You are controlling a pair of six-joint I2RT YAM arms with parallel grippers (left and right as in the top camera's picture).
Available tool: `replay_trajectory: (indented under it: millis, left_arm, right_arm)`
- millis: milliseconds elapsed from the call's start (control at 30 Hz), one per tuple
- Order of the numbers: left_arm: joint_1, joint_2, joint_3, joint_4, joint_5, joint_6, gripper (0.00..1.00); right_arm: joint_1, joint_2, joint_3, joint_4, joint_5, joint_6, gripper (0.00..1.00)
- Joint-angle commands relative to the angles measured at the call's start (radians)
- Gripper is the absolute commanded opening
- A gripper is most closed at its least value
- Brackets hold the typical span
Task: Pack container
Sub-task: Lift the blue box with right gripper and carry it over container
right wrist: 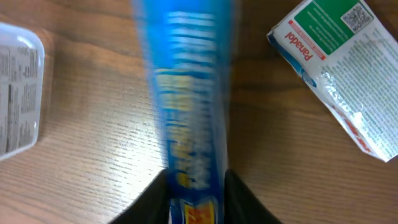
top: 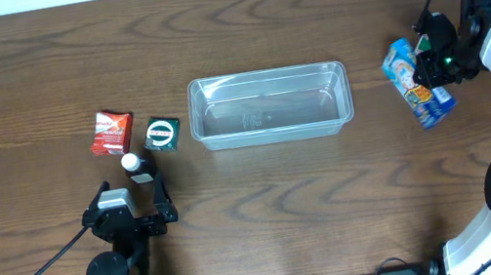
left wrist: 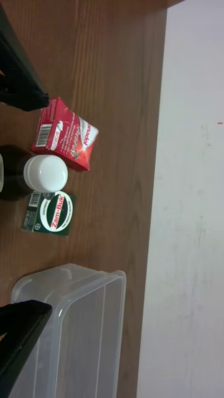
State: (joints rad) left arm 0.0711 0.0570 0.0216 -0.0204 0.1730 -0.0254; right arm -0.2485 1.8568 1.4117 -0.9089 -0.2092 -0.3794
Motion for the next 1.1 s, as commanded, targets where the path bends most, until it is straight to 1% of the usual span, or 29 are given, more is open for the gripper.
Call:
replay_trajectory:
  millis: [0,33,133,167,467,633,800,933,1067]
  left_arm:
    - [0.004,0.000,-0.018,-0.035,0.011,0.005,0.98]
    - [0.004,0.000,-0.018,-0.035,0.011,0.005,0.98]
    - [0.004,0.000,-0.018,-0.035,0.011,0.005,0.98]
    - [0.004,0.000,-0.018,-0.035,0.011,0.005,0.98]
    - [0.004,0.000,-0.018,-0.035,0.011,0.005,0.98]
    - [0.004,0.000,-0.018,-0.035,0.011,0.005,0.98]
    - [0.004,0.000,-0.018,-0.035,0.011,0.005,0.98]
    - [0.004,0.000,-0.018,-0.035,0.011,0.005,0.98]
    - [0.004,0.000,-0.018,-0.035,0.011,0.005,0.98]
  right_arm:
    - [-0.008,0.001,-0.004,0.000,-0.006,0.010,0.18]
    - [-0.008,0.001,-0.004,0.000,-0.006,0.018,0.16]
    - [-0.006,0.001,-0.004,0.000,-0.013,0.035,0.02]
    - [-0.006,0.001,-0.004,0.000,-0.015,0.035,0.01]
    - [-0.006,-0.004,0.017,-0.025,-0.020,0.053,0.01]
    - [-0.006,-0.021,0.085,-0.080,0.035,0.054,0.01]
    - [0.016,-0.049,0.193,-0.140,0.037,0.052,0.01]
    - [0.068,-0.091,0.277,-0.180,0.037,-0.009,0.01]
    - [0.154,-0.146,0.344,-0.203,0.037,-0.111,0.01]
